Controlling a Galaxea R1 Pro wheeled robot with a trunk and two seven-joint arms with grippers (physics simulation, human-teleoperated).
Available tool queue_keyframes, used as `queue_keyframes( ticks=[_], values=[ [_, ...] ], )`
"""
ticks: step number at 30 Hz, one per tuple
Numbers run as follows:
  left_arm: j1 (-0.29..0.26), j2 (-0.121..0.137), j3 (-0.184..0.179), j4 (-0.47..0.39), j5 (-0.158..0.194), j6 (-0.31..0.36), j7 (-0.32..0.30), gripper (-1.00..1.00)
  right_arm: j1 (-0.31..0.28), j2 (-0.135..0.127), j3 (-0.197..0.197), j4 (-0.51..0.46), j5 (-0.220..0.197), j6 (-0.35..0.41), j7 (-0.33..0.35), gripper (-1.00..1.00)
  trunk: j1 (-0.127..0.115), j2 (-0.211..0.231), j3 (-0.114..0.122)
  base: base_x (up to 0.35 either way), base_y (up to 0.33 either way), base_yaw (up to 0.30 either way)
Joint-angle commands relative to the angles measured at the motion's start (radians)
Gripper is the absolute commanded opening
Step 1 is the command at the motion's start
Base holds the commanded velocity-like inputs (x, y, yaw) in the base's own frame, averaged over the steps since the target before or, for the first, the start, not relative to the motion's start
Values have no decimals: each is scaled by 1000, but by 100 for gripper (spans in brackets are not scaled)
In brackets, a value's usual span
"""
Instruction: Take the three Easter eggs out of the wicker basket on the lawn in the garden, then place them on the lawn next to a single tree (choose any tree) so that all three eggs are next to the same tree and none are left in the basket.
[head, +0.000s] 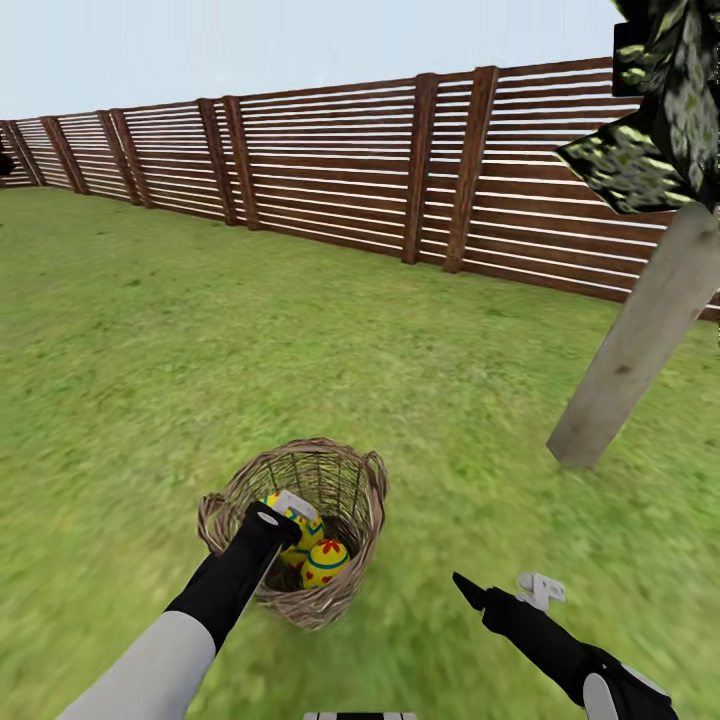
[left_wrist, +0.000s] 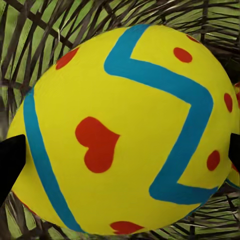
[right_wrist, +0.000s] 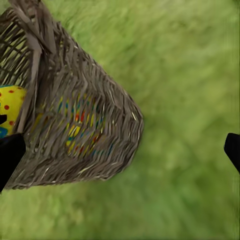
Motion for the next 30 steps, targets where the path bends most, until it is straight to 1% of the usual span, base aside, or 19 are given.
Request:
queue_keyframes(
  ticks=[1,3,4,6,8,13,15,17,20,27,28,30],
  values=[
    [0,0,-3,-1,-2,14,-1,-100,-1,1,-3,-1,-4,8,3,100,-1,0,3,0,0,0],
    [-1,0,-4,-1,-1,41,-48,-100,-1,1,-3,-1,-4,7,3,100,-2,0,11,0,0,0],
    [-2,0,-4,-4,0,56,-92,-100,-1,1,-3,-1,-4,7,3,100,-2,1,15,0,0,0],
    [-3,0,-5,-23,1,77,-138,-100,-1,1,-3,-1,-4,8,3,100,-3,1,22,0,0,0],
    [-3,-1,-3,-41,2,105,-156,-100,-1,1,-3,-1,-4,8,3,100,-4,2,30,0,0,0],
    [-3,-2,1,-93,4,150,-177,-100,-1,1,-3,-1,-4,8,2,100,-6,3,50,0,0,0],
    [-3,-1,3,-117,6,168,-214,-100,-1,1,-3,-1,-4,8,2,100,-7,3,57,0,0,0],
    [-3,0,6,-154,5,208,-260,-100,-1,1,-3,-1,-4,8,2,100,-8,4,65,0,0,0],
    [-4,0,7,-179,5,237,-278,-100,0,1,-3,-1,-4,7,2,100,-9,4,77,0,0,0],
    [-9,-1,7,-195,5,303,-282,-100,-1,1,-2,-1,-4,8,2,100,-12,6,104,0,0,0],
    [-9,-1,7,-207,5,323,-282,-100,0,1,-1,-1,-4,8,2,100,-13,6,108,0,0,0],
    [-8,-1,7,-226,4,334,-283,-100,0,1,-1,-1,-4,8,2,100,-14,7,115,0,0,0]
  ],
)
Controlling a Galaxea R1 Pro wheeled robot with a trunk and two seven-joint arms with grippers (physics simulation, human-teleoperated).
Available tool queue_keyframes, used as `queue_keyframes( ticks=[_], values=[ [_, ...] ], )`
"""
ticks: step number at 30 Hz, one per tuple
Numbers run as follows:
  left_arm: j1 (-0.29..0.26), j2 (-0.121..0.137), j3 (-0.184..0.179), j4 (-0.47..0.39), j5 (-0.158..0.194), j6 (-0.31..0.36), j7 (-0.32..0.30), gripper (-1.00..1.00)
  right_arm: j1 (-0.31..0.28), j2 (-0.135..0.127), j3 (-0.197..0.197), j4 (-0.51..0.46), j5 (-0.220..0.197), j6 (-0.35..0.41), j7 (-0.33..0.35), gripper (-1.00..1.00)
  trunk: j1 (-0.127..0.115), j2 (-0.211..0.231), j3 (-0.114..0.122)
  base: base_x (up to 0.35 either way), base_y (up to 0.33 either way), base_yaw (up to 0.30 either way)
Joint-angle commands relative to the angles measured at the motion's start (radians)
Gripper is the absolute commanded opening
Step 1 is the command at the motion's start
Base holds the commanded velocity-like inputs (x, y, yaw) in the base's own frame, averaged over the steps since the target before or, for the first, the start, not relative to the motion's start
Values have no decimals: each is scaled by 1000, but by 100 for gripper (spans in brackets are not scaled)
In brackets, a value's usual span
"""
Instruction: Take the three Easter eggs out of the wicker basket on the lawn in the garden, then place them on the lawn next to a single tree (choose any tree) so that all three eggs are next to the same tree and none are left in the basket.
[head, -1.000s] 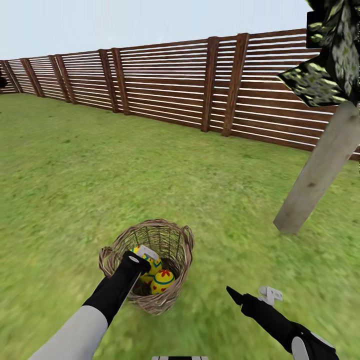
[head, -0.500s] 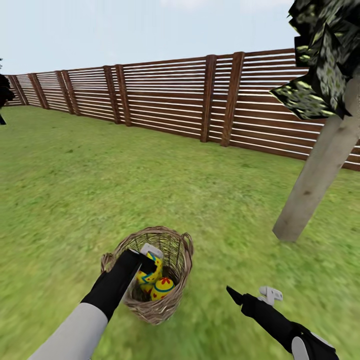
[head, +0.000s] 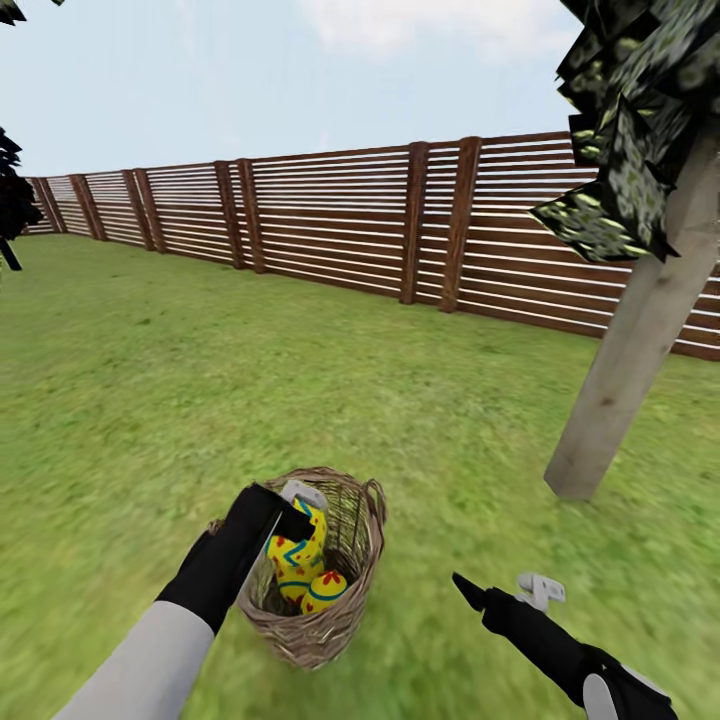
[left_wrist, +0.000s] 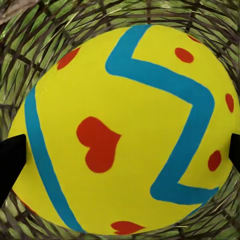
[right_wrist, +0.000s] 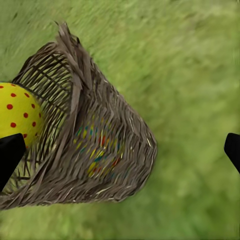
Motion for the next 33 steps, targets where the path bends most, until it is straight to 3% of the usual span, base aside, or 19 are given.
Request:
queue_keyframes(
  ticks=[1,5,12,25,33],
  values=[
    [0,0,-1,-9,-10,16,-8,-100,-1,1,-3,-1,-4,8,3,100,-1,0,3,0,0,0],
    [3,1,0,-85,-10,69,-9,-100,-1,1,-3,-1,-4,8,3,100,-2,1,18,0,0,0],
    [7,2,-3,-229,-10,81,-9,-100,-1,1,-3,-1,-1,13,3,100,-6,2,46,0,0,0],
    [8,2,-6,-364,-10,81,-8,-100,-1,2,-1,-1,-3,14,3,100,-11,6,96,0,0,-3],
    [10,1,-13,-385,-10,81,-8,-100,-1,2,-1,0,-3,14,3,100,-15,7,134,0,0,-188]
  ],
)
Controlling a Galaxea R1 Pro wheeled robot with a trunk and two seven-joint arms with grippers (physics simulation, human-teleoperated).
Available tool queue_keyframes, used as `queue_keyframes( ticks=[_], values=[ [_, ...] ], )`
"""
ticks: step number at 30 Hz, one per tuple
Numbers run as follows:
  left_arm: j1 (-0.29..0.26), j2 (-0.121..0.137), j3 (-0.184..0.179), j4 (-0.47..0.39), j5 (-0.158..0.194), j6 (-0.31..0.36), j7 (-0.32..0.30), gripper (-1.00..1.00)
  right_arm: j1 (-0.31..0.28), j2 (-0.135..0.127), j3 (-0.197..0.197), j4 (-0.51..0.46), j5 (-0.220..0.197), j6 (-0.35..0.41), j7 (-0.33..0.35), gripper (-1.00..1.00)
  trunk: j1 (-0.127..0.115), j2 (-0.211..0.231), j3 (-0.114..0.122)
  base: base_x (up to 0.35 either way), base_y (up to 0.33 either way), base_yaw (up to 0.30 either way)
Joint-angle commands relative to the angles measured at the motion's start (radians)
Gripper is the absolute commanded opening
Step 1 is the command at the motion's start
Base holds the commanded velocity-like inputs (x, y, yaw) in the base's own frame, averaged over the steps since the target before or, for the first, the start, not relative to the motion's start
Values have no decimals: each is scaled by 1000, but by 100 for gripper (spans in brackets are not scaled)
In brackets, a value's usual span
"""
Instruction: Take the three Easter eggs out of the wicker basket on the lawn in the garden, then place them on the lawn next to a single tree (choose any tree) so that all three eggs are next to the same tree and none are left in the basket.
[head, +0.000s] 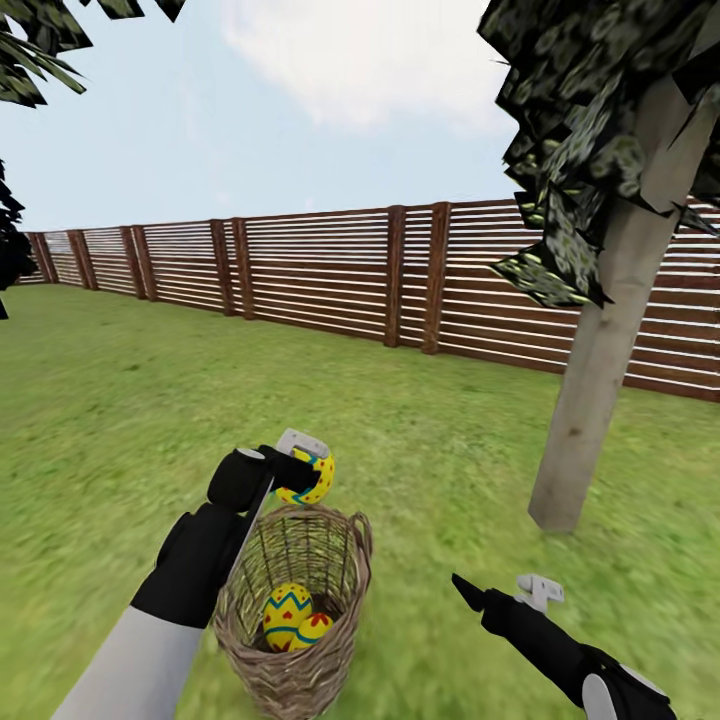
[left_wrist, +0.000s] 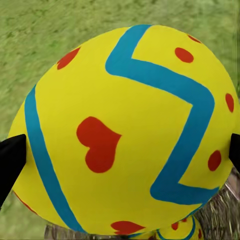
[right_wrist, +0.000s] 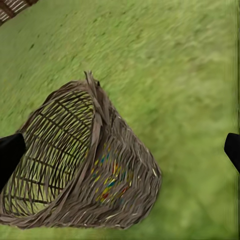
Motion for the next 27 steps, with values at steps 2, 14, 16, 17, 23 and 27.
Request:
queue_keyframes(
  ticks=[2,14,16,17,23,27],
  values=[
    [0,0,-1,-4,-11,3,-9,-100,-1,1,-3,-1,-3,8,3,100,-1,0,9,0,0,-225],
    [2,-1,-4,3,-14,3,-8,-100,-1,0,-4,0,-3,8,3,100,-6,3,68,0,0,-227],
    [2,-1,-4,6,-17,3,-6,-100,-1,0,-5,0,-3,8,3,100,-7,3,78,0,0,-227],
    [2,-2,-4,8,-18,3,-5,-100,-1,0,-5,0,-3,8,3,100,-8,4,83,0,0,-227],
    [0,-5,-3,98,-21,3,0,-100,-2,0,-7,0,-3,7,3,100,-21,25,110,0,0,-227],
    [-5,-12,-2,263,-19,-6,6,-100,-2,-2,-40,0,-3,7,3,100,-36,53,127,0,0,-227]
  ],
)
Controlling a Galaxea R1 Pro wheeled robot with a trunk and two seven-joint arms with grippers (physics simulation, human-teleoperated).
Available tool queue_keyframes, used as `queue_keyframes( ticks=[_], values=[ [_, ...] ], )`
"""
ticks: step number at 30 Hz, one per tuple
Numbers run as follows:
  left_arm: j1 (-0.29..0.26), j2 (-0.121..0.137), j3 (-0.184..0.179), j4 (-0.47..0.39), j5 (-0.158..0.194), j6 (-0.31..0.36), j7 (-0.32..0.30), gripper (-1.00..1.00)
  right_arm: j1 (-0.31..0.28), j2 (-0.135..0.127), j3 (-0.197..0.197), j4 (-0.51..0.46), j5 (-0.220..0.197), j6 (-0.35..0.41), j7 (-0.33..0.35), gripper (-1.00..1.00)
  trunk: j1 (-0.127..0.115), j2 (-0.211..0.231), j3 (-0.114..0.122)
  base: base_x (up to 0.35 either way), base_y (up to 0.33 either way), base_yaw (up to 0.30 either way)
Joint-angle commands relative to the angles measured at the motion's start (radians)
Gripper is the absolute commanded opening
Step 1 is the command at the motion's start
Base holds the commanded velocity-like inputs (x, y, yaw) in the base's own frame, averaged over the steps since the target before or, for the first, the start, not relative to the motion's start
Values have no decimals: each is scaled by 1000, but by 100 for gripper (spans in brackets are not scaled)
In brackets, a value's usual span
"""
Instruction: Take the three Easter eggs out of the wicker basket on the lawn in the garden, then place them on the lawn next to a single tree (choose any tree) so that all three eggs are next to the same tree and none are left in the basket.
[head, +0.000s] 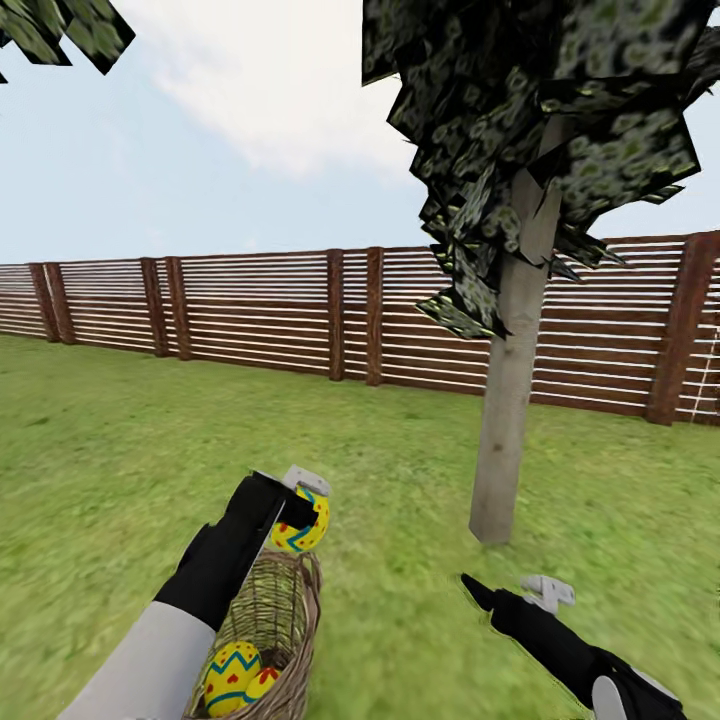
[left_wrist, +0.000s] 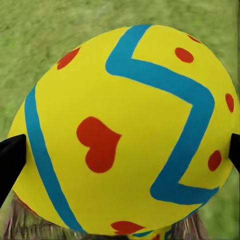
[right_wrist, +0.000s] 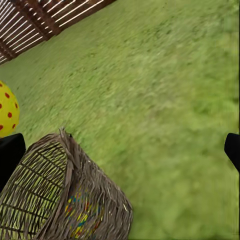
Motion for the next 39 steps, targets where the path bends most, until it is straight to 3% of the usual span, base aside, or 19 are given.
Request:
queue_keyframes(
  ticks=[1,5,16,18,23,27,31,32,34,35,37,39],
  values=[
    [-2,-2,0,16,-11,-11,-9,-100,-1,1,-38,-1,-6,9,5,100,-4,7,3,0,0,-227],
    [-4,-23,-1,70,-10,-26,-7,-100,-1,0,-79,-1,-8,9,9,100,-20,35,20,0,0,-227],
    [-5,-34,-2,80,-8,-33,-7,-100,-1,0,-84,-1,-7,9,11,100,-62,112,66,0,0,-227],
    [-5,-36,-2,99,-11,-56,-7,-100,-1,0,-84,-1,-7,9,11,100,-69,126,75,0,0,-227],
    [-7,-55,-2,243,-14,-145,1,-100,-1,-1,-85,-1,-7,9,11,100,-89,161,96,0,0,-227],
    [-7,-59,-4,336,-15,-215,54,-100,1,-28,-85,-1,-8,9,11,100,-104,189,113,0,0,-227],
    [-7,-67,-3,398,-8,-272,78,-100,2,-34,-85,1,-9,9,11,100,-119,217,130,0,0,-226],
    [-7,-69,-3,442,6,-296,81,-100,1,-35,-85,2,-9,9,11,100,-123,224,134,0,0,-226],
    [-7,-69,-3,532,80,-379,91,-100,2,-35,-82,5,-2,9,8,100,-131,238,142,0,0,-226],
    [-6,-70,-3,575,124,-420,126,-100,4,-36,-83,8,2,9,6,100,-135,245,147,0,0,-225],
    [-4,-70,-2,607,166,-460,171,-100,11,-47,-93,13,4,8,4,100,-142,259,155,0,0,-224],
    [1,-70,-1,624,209,-507,196,-100,30,-63,-155,31,6,1,5,100,-150,273,164,0,0,-224]
  ],
)
